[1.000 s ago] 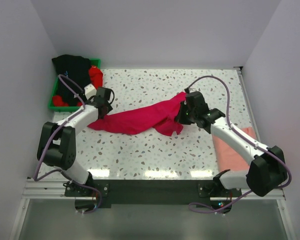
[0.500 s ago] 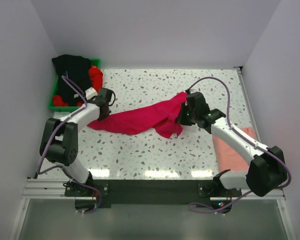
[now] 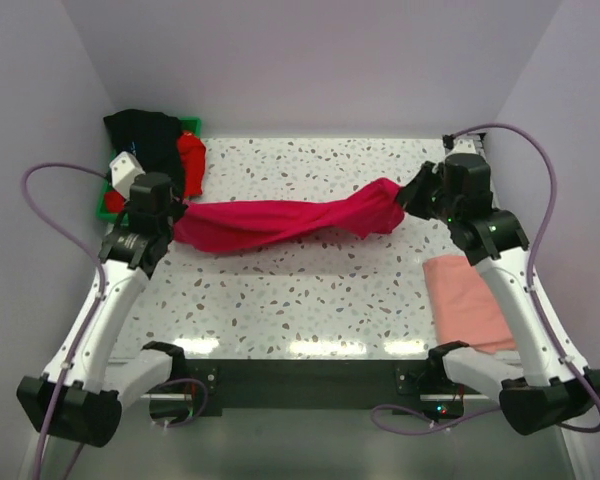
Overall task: Fold and stack the t-shirts
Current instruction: Flatten the tshirt out
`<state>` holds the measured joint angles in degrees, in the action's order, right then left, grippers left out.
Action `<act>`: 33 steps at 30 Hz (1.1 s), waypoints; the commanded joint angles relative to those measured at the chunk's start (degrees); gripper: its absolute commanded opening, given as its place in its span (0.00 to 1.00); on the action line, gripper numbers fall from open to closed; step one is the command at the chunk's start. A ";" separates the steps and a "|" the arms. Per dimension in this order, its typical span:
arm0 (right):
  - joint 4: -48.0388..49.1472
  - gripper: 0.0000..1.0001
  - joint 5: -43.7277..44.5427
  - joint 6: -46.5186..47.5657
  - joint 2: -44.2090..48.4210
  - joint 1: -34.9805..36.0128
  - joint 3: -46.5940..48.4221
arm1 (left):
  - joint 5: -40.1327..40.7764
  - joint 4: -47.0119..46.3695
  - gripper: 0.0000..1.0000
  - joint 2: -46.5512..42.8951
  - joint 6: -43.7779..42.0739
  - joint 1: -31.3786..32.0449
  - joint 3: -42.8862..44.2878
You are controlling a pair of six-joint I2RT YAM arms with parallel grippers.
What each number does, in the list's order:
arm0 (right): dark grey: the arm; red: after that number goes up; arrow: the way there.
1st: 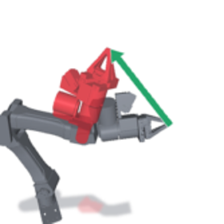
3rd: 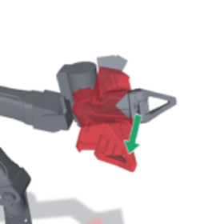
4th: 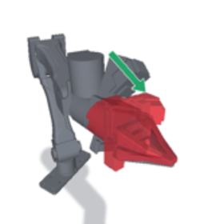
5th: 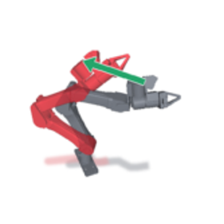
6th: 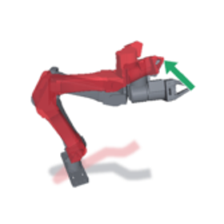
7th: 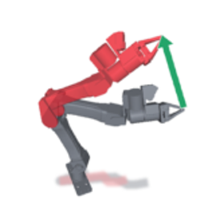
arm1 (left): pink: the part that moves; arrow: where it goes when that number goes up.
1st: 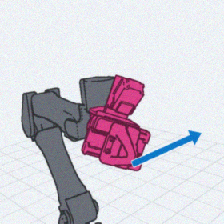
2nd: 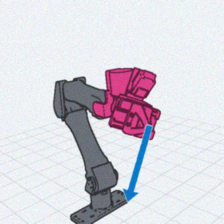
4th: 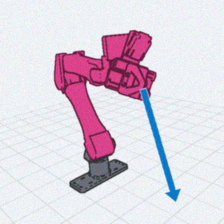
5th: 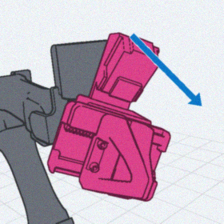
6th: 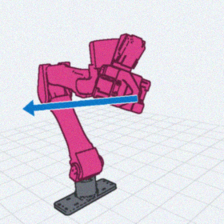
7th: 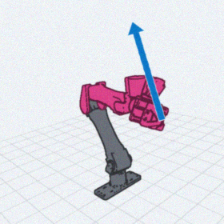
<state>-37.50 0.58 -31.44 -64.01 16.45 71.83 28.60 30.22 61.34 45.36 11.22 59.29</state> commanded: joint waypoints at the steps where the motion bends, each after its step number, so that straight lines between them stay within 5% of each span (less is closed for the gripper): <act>1: -5.56 0.00 1.79 0.85 3.88 -0.63 5.85 | -1.17 2.12 0.00 -7.52 -2.73 -0.50 1.36; 9: -7.42 0.00 4.08 -0.20 3.28 -0.63 16.40 | -4.69 -0.07 0.00 -9.94 -4.23 -0.50 5.65; 17: 5.22 0.00 3.56 -0.02 -9.01 -1.59 24.31 | -11.98 -11.66 0.00 8.33 -4.40 -0.67 11.36; 22: 10.69 0.00 -0.40 -1.52 -25.16 -5.37 42.27 | -19.79 -13.17 0.00 27.03 -6.86 -2.60 33.14; 28: 7.09 0.00 -2.34 -1.69 -32.06 -9.59 65.16 | -27.70 -7.55 0.00 37.62 -8.45 -7.70 59.34; 33: 9.62 0.00 -4.00 -2.92 -26.62 -10.56 58.63 | -32.02 -7.71 0.00 36.23 -8.27 -10.43 59.73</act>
<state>-33.58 -1.28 -33.17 -97.60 5.98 131.92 1.43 23.73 100.09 38.44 2.31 118.52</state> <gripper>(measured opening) 0.040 0.027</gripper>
